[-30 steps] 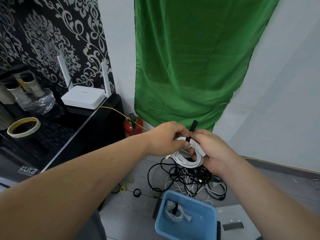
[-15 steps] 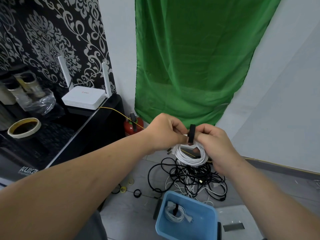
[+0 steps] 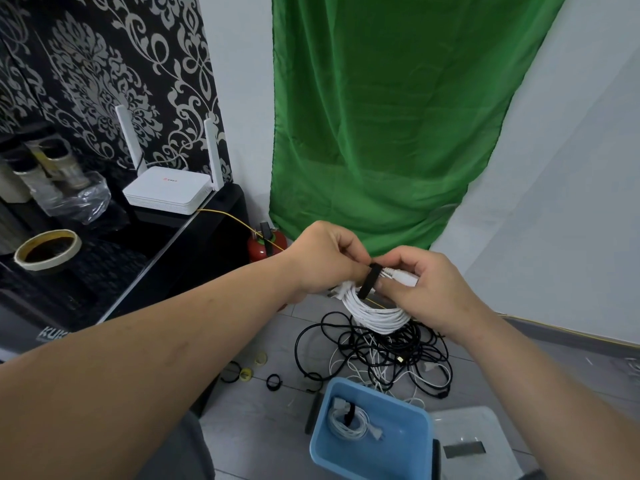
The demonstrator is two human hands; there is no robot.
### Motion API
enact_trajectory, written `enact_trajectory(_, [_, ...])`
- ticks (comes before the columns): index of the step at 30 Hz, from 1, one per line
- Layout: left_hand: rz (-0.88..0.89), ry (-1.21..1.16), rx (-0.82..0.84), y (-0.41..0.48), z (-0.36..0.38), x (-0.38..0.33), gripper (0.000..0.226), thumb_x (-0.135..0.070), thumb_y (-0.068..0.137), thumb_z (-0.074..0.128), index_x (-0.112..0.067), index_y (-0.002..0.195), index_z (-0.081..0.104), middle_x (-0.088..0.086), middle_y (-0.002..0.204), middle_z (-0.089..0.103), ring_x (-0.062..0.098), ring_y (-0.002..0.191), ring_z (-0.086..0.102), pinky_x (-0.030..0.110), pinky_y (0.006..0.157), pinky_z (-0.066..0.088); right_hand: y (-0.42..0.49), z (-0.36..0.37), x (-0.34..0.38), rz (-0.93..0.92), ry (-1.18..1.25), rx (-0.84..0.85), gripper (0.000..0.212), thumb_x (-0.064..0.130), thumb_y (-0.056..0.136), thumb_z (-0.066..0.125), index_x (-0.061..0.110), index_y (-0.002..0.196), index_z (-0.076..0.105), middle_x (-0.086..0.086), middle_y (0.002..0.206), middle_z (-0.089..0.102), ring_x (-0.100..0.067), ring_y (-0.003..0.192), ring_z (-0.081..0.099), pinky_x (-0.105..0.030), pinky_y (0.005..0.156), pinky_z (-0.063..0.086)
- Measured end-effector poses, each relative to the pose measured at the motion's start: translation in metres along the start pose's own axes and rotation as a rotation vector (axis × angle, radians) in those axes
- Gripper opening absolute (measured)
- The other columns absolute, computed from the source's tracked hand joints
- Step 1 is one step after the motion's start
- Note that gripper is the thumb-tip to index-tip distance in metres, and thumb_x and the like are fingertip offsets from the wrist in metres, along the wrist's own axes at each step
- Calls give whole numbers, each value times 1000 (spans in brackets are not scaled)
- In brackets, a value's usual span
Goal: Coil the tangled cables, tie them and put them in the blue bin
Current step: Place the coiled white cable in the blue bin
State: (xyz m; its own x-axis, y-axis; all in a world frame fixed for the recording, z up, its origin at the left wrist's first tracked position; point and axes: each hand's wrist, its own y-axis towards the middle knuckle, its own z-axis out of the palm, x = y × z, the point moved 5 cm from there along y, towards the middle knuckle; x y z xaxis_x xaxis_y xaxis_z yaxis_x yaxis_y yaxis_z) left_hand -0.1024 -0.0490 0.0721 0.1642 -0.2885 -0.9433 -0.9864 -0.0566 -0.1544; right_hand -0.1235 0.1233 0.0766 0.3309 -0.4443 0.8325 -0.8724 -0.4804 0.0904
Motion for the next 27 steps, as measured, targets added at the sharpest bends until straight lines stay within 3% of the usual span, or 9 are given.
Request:
enact_trajectory(4, [19,-1,2,0,-1,1,11,-6,75,87,-7,78,77,26,84,73,24,66,58,40,66,49,0,-4,-4,24,96,-36,23,6,86,80,26,94,74,5,89,78,-22,84,76,-53,84,60])
enact_trajectory(8, [26,19,16,1,3,2,6,-2,83,79,-7,81,77,10,65,70,17,57,57,32,62,50,-1,-5,-5,42,86,-37,19,9,85,81,27,90,77,4,85,79,-26,82,76,-53,82,61])
enact_trajectory(10, [22,22,9,1,3,1,4,-4,86,76,-7,84,78,4,68,70,12,59,59,26,63,51,-2,-5,-5,47,71,-46,22,9,85,79,31,89,79,5,84,79,-28,81,76,-53,80,61])
enact_trajectory(13, [30,-12,31,-2,3,-2,17,-16,88,80,0,86,75,18,74,70,15,60,59,24,61,49,-2,-7,-4,40,44,-59,22,9,85,76,31,87,79,5,81,78,-26,77,74,-45,73,61])
enact_trajectory(16, [85,25,51,-5,2,-5,17,-15,82,86,-3,84,75,27,82,71,22,62,60,35,62,50,-2,-6,-1,43,13,-50,23,10,86,74,33,89,77,11,77,76,-12,68,69,-30,63,55])
enact_trajectory(20, [133,155,40,-3,1,-8,18,-15,76,90,-7,76,74,16,78,74,14,59,58,33,61,52,-2,-3,-3,70,-5,-45,22,13,88,75,34,93,76,12,84,76,-14,73,72,-33,69,58])
enact_trajectory(24, [188,300,79,-3,1,-13,19,-15,76,90,-8,77,72,0,72,73,4,57,58,27,61,55,-2,1,-4,97,26,-11,26,8,86,76,32,95,76,12,88,78,-11,77,73,-25,70,58])
enact_trajectory(27, [235,382,81,-3,1,-15,19,-15,76,89,-11,77,71,-13,66,67,-1,56,57,23,60,53,-2,4,-7,135,64,-3,28,4,84,75,29,97,76,4,85,78,-23,81,75,-40,77,61])
